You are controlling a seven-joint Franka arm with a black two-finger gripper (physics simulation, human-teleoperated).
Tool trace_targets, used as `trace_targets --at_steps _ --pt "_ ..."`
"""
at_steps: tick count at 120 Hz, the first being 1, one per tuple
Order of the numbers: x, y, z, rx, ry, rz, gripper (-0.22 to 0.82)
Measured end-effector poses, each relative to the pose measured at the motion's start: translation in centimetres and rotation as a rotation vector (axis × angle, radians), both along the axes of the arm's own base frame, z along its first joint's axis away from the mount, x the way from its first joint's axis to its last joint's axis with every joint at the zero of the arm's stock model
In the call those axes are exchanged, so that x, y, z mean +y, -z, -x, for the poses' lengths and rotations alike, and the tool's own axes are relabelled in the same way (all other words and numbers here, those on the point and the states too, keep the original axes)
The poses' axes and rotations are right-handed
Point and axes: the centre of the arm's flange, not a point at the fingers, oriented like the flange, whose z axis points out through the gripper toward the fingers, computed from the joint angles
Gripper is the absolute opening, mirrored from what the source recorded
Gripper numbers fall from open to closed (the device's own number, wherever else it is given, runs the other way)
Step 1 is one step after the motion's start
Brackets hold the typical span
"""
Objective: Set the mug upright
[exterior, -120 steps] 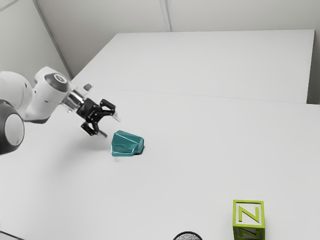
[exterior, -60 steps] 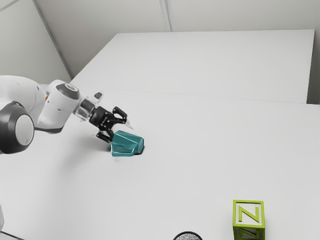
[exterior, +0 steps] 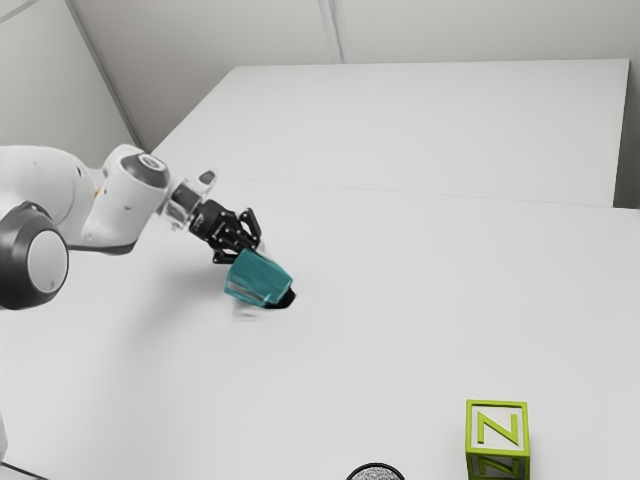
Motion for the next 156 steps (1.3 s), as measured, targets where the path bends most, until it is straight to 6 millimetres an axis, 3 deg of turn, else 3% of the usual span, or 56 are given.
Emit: trace_targets --at_steps 12,23,44,60,81,94,156 --pt "-0.4 -0.8 0.0 -0.008 0.023 -0.023 -0.17" --pt "-2.2 -3.9 0.1 -0.039 0.111 -0.111 -0.17" --pt "-5.7 -9.2 0.9 -0.094 0.32 -0.39 -0.18" --pt "-8.4 -11.0 2.4 -0.125 0.459 -0.61 -0.18" --pt "-9.7 -10.1 5.9 -0.148 0.498 -0.776 -0.18" --pt "-10.3 -9.7 6.9 -0.171 0.475 -0.827 -0.18" --pt "-10.5 -4.5 5.6 -0.187 0.338 -0.888 -0.18"
